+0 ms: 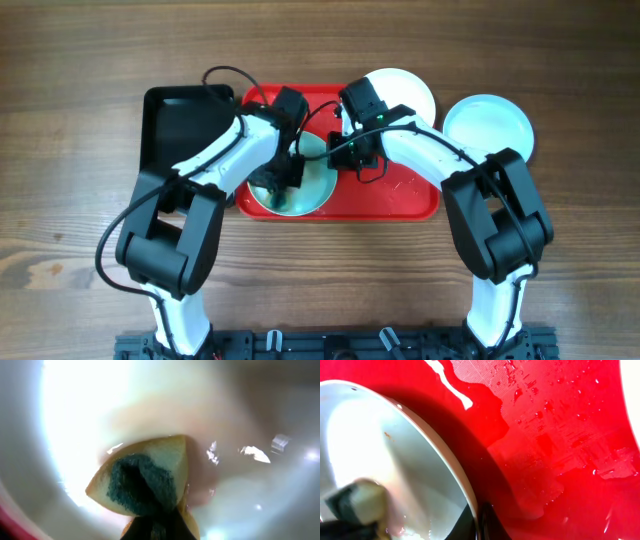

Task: Clean dirty plates on tray and stack at the side
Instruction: 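Scrub the light-blue plate with the sponge while right gripper holds rim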

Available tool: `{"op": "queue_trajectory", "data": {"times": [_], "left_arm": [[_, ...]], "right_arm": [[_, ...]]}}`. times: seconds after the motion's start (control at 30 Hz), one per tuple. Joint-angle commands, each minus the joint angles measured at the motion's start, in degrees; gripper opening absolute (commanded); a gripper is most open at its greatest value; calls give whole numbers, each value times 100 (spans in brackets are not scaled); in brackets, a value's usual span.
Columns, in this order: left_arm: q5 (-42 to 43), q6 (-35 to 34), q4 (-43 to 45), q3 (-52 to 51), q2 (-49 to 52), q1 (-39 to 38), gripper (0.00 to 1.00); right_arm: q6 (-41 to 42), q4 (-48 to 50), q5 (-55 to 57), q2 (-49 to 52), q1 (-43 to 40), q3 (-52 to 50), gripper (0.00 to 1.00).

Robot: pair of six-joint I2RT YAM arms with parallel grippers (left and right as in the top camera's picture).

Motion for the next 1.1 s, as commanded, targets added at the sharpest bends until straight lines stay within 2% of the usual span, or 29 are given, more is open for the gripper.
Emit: {"op": "queue_trajectory", "data": {"times": [0.0, 0.1, 0.2, 0.3, 0.4, 0.53, 0.67, 0.77, 0.83, 1.0, 1.07], "left_arm": [[1335, 420, 262, -232, 245, -203, 4], [914, 4, 745, -232, 245, -90, 4], [59, -649, 1268, -232, 245, 57, 4], [-634, -1003, 1923, -232, 245, 195, 4], [-748, -955, 2782, -232, 247, 310, 4], [-752, -433, 3397, -232, 247, 345, 4], [-1231, -420, 3296, -232, 269, 345, 4], [-2057, -1043, 2771, -232, 273, 348, 4], [-2179, -1176, 2400, -232, 273, 345, 4], [-1762, -1158, 1757, -232, 271, 348, 4], [-817, -739, 1733, -232, 267, 345, 4]], "right_arm": [[160, -7, 85, 162, 46, 22, 4], [162, -9, 66, 162, 46, 22, 4], [162, -15, 66, 162, 46, 22, 4], [170, -20, 63, 173, 46, 22, 4], [173, -22, 63, 181, 46, 22, 4], [170, -24, 66, 181, 46, 22, 4], [170, -26, 66, 181, 46, 22, 4], [170, -26, 66, 181, 46, 22, 4], [170, -26, 66, 181, 46, 20, 4], [170, -24, 66, 184, 46, 20, 4], [166, -26, 66, 181, 46, 20, 4]]}}
